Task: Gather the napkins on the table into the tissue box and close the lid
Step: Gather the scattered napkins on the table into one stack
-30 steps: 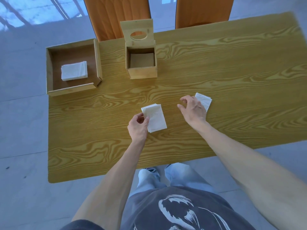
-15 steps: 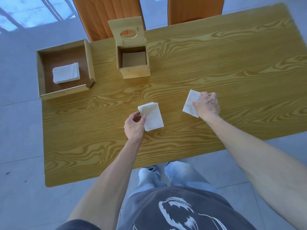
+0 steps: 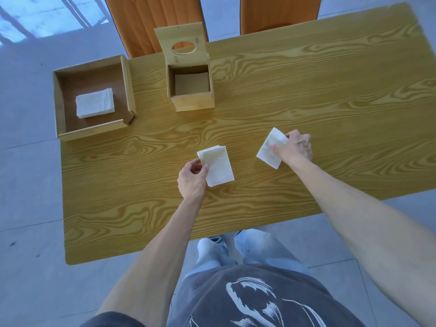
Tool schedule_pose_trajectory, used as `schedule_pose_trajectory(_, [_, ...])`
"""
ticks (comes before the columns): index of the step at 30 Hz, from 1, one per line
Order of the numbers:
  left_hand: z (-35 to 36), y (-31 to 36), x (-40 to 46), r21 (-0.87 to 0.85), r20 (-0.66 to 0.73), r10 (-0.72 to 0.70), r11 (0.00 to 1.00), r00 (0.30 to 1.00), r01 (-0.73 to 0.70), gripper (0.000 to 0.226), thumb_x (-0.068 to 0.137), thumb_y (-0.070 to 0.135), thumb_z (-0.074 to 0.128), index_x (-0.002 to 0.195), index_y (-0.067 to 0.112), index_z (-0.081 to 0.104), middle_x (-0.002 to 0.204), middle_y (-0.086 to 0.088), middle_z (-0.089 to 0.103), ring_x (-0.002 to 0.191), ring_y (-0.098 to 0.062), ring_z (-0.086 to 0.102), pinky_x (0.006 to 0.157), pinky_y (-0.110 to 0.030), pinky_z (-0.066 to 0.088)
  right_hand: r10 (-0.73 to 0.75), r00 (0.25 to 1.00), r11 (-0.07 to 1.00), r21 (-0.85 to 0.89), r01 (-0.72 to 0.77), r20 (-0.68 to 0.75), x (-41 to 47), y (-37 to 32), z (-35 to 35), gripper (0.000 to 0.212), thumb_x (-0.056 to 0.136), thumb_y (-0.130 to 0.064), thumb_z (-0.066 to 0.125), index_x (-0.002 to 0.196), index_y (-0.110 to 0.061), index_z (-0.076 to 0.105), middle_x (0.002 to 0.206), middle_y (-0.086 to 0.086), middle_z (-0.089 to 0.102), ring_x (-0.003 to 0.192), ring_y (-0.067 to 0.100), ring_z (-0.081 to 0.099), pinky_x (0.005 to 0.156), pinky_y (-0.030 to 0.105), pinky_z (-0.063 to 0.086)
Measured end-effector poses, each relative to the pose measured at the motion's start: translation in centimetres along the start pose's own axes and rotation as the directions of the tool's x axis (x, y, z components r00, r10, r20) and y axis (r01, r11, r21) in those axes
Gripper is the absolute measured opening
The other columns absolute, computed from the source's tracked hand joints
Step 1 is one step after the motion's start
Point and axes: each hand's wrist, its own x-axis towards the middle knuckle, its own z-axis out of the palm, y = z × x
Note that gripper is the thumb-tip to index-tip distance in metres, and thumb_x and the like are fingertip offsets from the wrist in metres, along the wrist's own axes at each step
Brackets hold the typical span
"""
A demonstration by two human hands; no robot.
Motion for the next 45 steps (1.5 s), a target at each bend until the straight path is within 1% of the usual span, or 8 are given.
schedule_pose_trajectory(11, [-0.2,-0.2,0.0,-0.065,0.024,0.000,0.998,1.000,0.002,0.027,0.086,0.028,0.075,0.112,0.023,0.071,0.099,0.006,0.073,0.095,-0.014,0.069,0.091,-0.038,0.057,-0.252,0.966,0.926,0.275,0.258,-0.057,-2.5,-0.9,0.7,0.030,0.090,-0.022,0.062,0.117,-0.012,0.065,0.106,0.007,0.069,0.091,0.022,0.062,0.068,0.028,0.044])
schedule_pose_trajectory(16, [-0.4,-0.5,0.1,-0.101,0.053,0.010,0.995,0.999,-0.005,0.023,0.085,0.027,0.075,0.107,0.024,0.071,0.100,0.006,0.075,0.095,-0.012,0.071,0.091,-0.038,0.057,-0.413,0.911,0.822,0.440,0.361,0.025,-3.7,-2.1,0.9,0.028,0.089,-0.027,0.067,0.115,-0.017,0.066,0.099,0.002,0.072,0.091,0.021,0.070,0.078,0.043,0.059])
schedule_pose_trajectory(20, [-0.5,-0.6,0.2,-0.128,0.075,0.006,0.992,0.997,0.004,0.022,0.087,0.026,0.073,0.108,0.023,0.070,0.101,0.006,0.076,0.094,-0.011,0.071,0.091,-0.035,0.057,-0.479,0.862,0.748,0.592,0.300,0.167,-4.9,-3.6,1.5,0.038,0.087,-0.027,0.073,0.120,-0.016,0.058,0.098,0.002,0.074,0.086,0.015,0.071,0.065,0.025,0.056])
schedule_pose_trajectory(24, [-0.8,-0.6,0.2,-0.151,0.096,0.005,0.988,0.995,0.010,0.021,0.087,0.024,0.073,0.108,0.021,0.070,0.101,0.005,0.076,0.094,-0.011,0.071,0.086,-0.028,0.055,-0.563,0.764,0.738,0.608,0.293,0.315,-5.8,-4.9,2.7,0.017,0.089,-0.020,0.073,0.102,-0.011,0.070,0.094,0.003,0.075,0.082,0.013,0.071,0.065,0.018,0.053])
schedule_pose_trajectory(28, [-1.0,-0.7,0.4,-0.155,0.105,0.010,0.988,0.994,0.007,0.023,0.089,0.022,0.072,0.111,0.017,0.069,0.102,0.003,0.075,0.093,-0.010,0.071,0.078,-0.020,0.052,-0.573,0.736,0.739,0.615,0.275,0.360,-5.9,-5.6,4.4,0.022,0.089,-0.020,0.073,0.107,-0.008,0.069,0.100,0.005,0.074,0.091,0.017,0.071,0.077,0.025,0.058])
schedule_pose_trajectory(38, [-1.1,-0.9,0.8,-0.137,0.132,0.027,0.991,0.991,-0.009,0.019,0.089,0.026,0.071,0.107,0.020,0.069,0.100,0.005,0.075,0.095,-0.009,0.071,0.084,-0.027,0.057,-0.470,0.838,0.829,0.464,0.312,0.278,-5.2,-6.4,7.3,0.023,0.087,-0.029,0.073,0.104,-0.013,0.071,0.098,0.003,0.074,0.092,0.019,0.071,0.082,0.037,0.059])
schedule_pose_trajectory(42, [-1.1,-0.1,0.7,-0.089,0.141,-0.032,0.995,0.989,0.045,0.033,0.092,0.043,0.061,0.117,0.022,0.068,0.102,0.010,0.071,0.092,-0.008,0.067,0.080,-0.025,0.051,-0.461,0.867,0.857,0.349,0.379,0.190,-5.4,-6.5,7.8,0.028,0.084,-0.034,0.074,0.104,-0.013,0.072,0.098,-0.001,0.073,0.092,0.018,0.069,0.083,0.039,0.057])
schedule_pose_trajectory(45, [-1.1,0.0,0.7,-0.129,0.199,-0.013,0.991,0.980,0.039,0.046,0.084,0.048,0.071,0.121,0.021,0.067,0.106,0.006,0.074,0.096,-0.011,0.070,0.084,-0.030,0.055,-0.466,0.874,0.853,0.336,0.400,0.142,-5.9,-6.7,7.9,0.030,0.083,-0.034,0.076,0.104,-0.013,0.070,0.094,-0.004,0.069,0.092,0.018,0.068,0.082,0.036,0.056])
